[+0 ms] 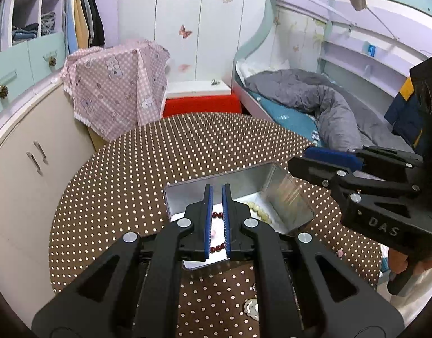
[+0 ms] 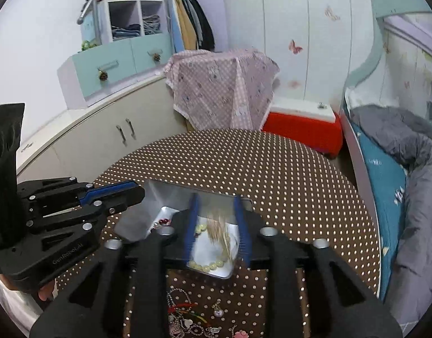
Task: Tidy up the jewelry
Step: 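Carry both items into the grey box and open the right tool, then release the pink charm inside the box with the left tool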
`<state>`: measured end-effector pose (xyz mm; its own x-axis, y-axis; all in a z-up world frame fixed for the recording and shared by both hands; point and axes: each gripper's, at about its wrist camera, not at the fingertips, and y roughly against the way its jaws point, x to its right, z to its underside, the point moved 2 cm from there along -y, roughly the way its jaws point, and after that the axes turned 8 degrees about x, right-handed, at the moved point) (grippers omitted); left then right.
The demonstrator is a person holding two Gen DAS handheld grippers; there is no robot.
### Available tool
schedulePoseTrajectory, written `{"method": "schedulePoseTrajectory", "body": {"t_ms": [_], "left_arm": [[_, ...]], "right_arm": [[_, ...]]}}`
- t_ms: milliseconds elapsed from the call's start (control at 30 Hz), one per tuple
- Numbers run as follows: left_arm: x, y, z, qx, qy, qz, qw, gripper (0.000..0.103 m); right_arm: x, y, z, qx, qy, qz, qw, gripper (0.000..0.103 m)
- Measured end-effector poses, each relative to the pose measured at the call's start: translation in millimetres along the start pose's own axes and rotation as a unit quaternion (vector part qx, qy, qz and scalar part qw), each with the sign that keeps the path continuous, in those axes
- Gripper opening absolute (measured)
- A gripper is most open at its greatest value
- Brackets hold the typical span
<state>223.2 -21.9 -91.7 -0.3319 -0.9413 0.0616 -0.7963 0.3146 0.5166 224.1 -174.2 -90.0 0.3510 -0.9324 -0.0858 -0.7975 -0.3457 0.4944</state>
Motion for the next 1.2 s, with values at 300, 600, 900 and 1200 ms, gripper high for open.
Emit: {"method": "schedulePoseTrajectory", "body": {"t_ms": [300,600,900,1200], "left_arm": [[-12,-10,13,-0.04,0.03,-0.006,0.9987,0.008],[-10,-1,13,-0.039,0.029,-0.018,0.9987,0.008],[-13,3,12,-0.039,0.038,-0.026,0.9982,0.008],[-10,7,13,-0.038,0.034,-0.03,0.9982,0.008]], "right_arm": [[10,4,2,0.001,-0.006,0.017,1.0,0.052],[8,8,3,0.002,-0.002,0.02,1.0,0.056],[6,16,6,0.008,0.0,0.025,1.0,0.064],[4,23,8,0.011,-0.001,0.03,0.999,0.07]]}}
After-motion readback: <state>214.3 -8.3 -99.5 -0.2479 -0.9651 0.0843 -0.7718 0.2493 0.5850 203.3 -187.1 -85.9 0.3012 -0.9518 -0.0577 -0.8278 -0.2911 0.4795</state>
